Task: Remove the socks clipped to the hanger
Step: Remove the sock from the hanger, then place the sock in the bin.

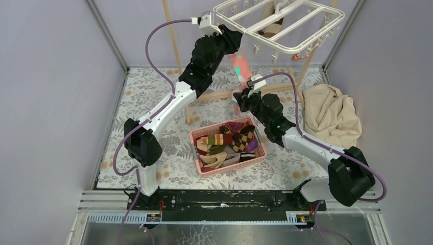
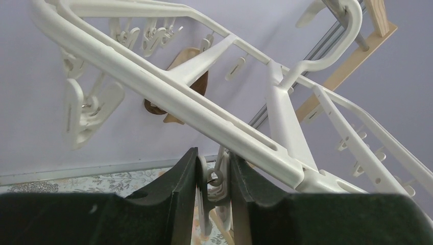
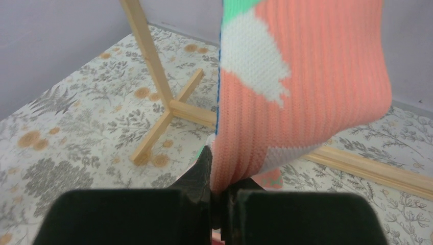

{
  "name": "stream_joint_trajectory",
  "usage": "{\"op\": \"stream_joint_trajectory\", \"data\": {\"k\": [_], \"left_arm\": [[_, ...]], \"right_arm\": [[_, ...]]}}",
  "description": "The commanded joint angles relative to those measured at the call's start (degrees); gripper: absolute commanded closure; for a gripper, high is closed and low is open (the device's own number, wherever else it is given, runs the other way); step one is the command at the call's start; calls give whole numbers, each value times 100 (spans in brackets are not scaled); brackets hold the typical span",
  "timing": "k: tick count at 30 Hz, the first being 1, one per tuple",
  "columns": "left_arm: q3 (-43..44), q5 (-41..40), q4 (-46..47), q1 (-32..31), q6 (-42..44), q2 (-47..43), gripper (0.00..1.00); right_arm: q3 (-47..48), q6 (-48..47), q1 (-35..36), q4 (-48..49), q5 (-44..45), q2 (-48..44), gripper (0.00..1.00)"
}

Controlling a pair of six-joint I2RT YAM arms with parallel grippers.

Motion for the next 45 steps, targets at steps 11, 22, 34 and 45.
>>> {"op": "stream_joint_trajectory", "data": {"k": [11,22,34,45], "left_arm": [[-299,264,327,54,26,-153,39],[-865,321,172,74,193,-655,26],[-1839,280,-316,71,386,-1753,16],[-2891,-108,-661,438,395,-2707,11]], "right_arm": [[-586,705,196,-1299,-1422,-1703,100],[-912,1051,876,-1917,-1760,-1893,100],[-1414,1414,1324,-2647,-1329,-2276,100],[-1247,1692,2151,-2811,-949,-2035,100]]}}
